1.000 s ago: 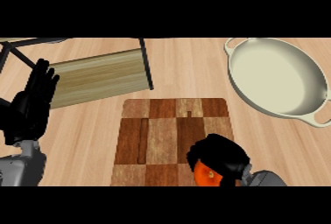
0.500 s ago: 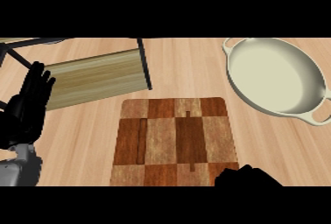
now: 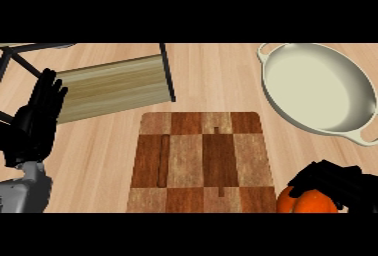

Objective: Pick the squash from the cutting board and place it in the pot

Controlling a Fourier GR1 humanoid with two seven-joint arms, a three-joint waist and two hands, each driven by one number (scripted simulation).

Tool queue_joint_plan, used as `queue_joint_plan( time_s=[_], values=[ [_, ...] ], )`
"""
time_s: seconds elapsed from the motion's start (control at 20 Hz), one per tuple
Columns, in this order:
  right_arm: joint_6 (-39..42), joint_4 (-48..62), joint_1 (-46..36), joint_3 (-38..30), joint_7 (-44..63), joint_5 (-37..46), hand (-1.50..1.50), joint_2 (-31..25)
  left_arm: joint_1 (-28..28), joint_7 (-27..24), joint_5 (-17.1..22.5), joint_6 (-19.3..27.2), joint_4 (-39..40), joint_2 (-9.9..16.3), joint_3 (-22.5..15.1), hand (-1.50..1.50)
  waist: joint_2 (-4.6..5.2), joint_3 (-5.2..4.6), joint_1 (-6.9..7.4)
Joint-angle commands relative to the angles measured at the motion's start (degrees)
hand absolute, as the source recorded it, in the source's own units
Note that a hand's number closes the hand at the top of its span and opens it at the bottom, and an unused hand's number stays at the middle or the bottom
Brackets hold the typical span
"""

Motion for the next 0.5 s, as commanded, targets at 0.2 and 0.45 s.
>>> queue_joint_plan(
  time_s=[0.2, 0.45],
  values=[
    [7.1, 1.3, -14.4, -21.4, 10.2, -18.8, 1.5, -1.6, -1.7, -0.3, -0.8, 0.2, 0.9, -0.9, -0.6, 0.0, 0.11, -0.03, 0.89],
    [6.6, 14.8, -23.5, -30.3, 9.2, -26.0, 1.5, -7.8, -2.8, 2.0, -0.7, -0.4, 0.7, -1.0, -0.7, 0.0, 0.13, 0.0, 1.14]
  ],
)
